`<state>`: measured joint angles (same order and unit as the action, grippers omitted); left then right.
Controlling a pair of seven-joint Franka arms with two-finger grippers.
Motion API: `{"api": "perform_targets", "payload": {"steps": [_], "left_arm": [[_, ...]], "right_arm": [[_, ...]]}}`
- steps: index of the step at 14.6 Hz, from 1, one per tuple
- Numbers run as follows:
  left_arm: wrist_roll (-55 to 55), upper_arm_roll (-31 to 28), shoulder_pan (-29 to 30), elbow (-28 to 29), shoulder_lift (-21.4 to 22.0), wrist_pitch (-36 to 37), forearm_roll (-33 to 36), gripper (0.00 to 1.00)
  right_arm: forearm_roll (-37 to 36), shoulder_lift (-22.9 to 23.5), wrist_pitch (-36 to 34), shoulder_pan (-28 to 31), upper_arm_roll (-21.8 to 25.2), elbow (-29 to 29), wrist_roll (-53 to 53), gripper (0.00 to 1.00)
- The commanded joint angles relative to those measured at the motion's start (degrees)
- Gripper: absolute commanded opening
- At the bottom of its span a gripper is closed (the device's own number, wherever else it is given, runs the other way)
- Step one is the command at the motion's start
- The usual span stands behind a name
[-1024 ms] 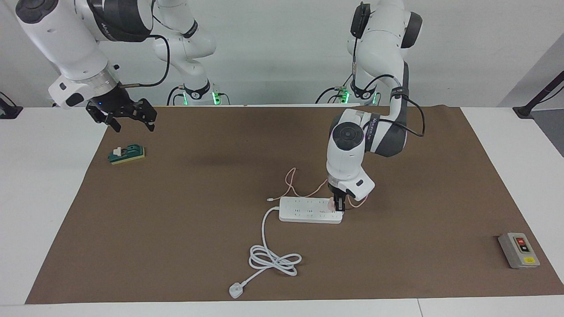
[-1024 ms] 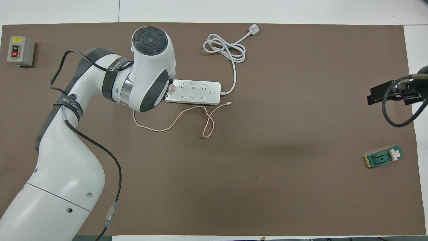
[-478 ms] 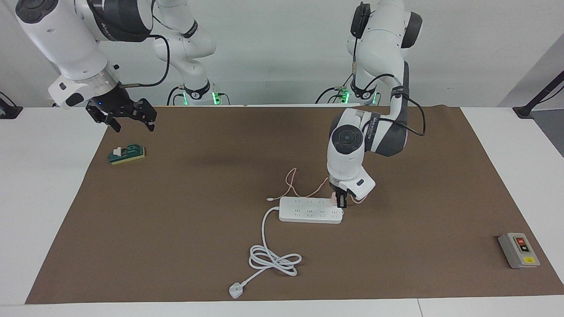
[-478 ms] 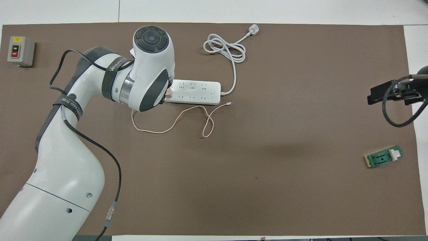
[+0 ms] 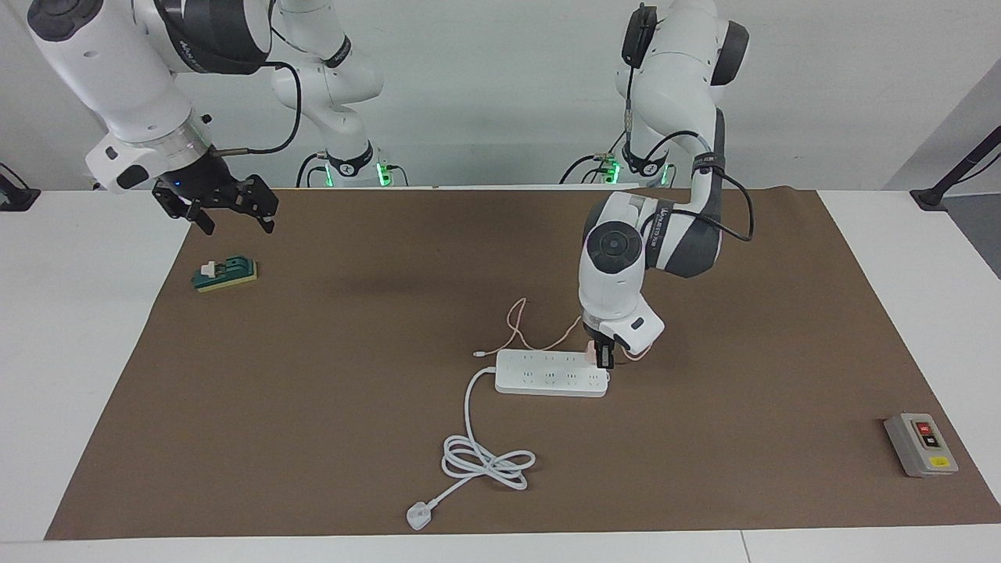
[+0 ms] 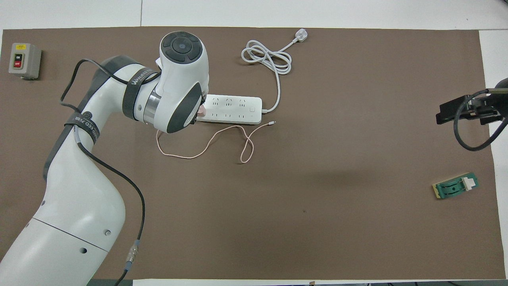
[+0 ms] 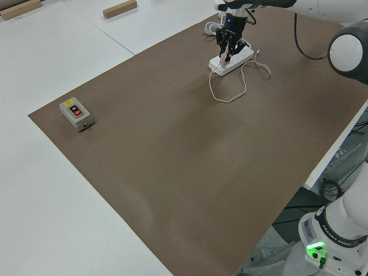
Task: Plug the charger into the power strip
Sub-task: 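Push the charger prongs into the strip socket with the left gripper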
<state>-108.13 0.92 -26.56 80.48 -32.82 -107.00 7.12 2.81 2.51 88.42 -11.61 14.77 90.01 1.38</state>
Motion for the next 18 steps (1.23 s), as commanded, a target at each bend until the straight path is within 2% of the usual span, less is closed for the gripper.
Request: {"api": "perform_targets", "payload": {"steps": [1,18], "left_arm": [[-0.8,-0.4,-0.6,-0.1,0.1,0.5,1.0,0.0],[-0.8,-0.3,-0.7,1.1,-0.4,-1.5,0.8,0.0]], "right_arm": [[-0.6,-0.8,-0.7,0.4,-0.4,0.4,-0.8,1.0],[-0.6,-0.8,-0.7,0.4,-0.4,0.4,-0.8,1.0]]}}
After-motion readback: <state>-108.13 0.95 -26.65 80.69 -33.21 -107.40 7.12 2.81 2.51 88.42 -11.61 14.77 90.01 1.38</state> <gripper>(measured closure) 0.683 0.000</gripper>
